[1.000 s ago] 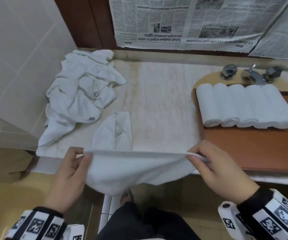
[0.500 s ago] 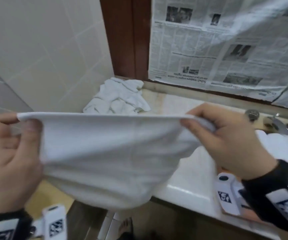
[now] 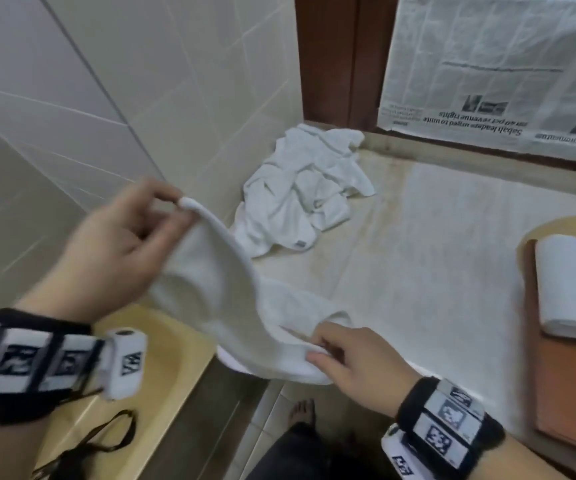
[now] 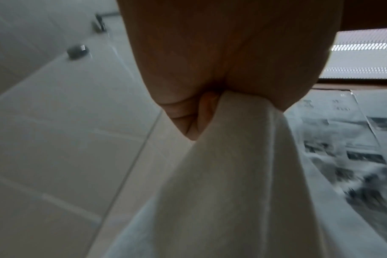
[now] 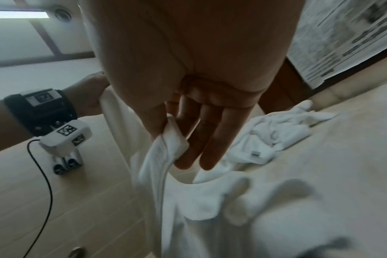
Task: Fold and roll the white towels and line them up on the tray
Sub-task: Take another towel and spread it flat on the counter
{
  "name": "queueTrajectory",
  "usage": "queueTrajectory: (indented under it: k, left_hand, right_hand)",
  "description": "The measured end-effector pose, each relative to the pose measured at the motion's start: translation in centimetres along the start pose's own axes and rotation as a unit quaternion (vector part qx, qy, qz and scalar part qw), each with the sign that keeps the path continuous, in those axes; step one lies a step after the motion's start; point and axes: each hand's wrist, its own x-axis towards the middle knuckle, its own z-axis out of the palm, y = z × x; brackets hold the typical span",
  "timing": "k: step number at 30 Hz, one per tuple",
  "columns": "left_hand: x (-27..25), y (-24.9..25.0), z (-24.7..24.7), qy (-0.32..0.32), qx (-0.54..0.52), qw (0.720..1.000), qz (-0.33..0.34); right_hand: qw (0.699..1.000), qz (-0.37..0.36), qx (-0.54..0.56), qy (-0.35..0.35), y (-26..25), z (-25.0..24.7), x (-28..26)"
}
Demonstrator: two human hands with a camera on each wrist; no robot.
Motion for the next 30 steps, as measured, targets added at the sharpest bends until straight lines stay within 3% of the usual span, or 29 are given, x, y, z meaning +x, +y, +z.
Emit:
queueTrajectory:
  k: [2,5,11,14,18,21,27,30]
  left_hand:
    - [-1.0,-0.5,4.0,-0.099,-0.019,0.995,0.014]
    - [-2.8,-1.5,10.0,-0.180,-0.046,0.983,-0.002]
    - [-6.4,-0.4,19.6,-0.294,-0.117,0.949,-0.003]
    - [-7.1,1.4,22.2,-0.322,-0.189,0.928,-0.027]
    - [-7.2,2.3,24.2,-0.337,-0.219,0.914,-0.058]
    - [-7.3,1.8,24.6,-0.326,-0.194,0.923,-0.064]
    - [-5.4,0.6,22.1,-0.176,-0.189,0.961,-0.095]
    - [-3.6,-0.4,20.6,-0.150,-0.145,0.976,-0.065]
  right_hand:
    - [0.998,0.050,-0.003,0.029,2.9,-1.2,-2.4]
    - [0.985,0.135,0.002,0.107,6.7,-4.4,-7.8]
    - [0.944,0.246,-0.034,0.216,8.6,-11.5,-18.5]
    - [0.929,0.255,-0.050,0.263,7.9,-13.4,-20.9]
    - [0.925,0.241,-0.048,0.290,6.7,-14.2,-21.1]
    - [0.934,0.223,-0.032,0.278,6.8,-13.6,-20.3]
    - [0.946,0.220,-0.038,0.235,8.4,-12.8,-19.0]
    - [0.957,0.205,-0.067,0.196,9.0,-12.0,-18.0]
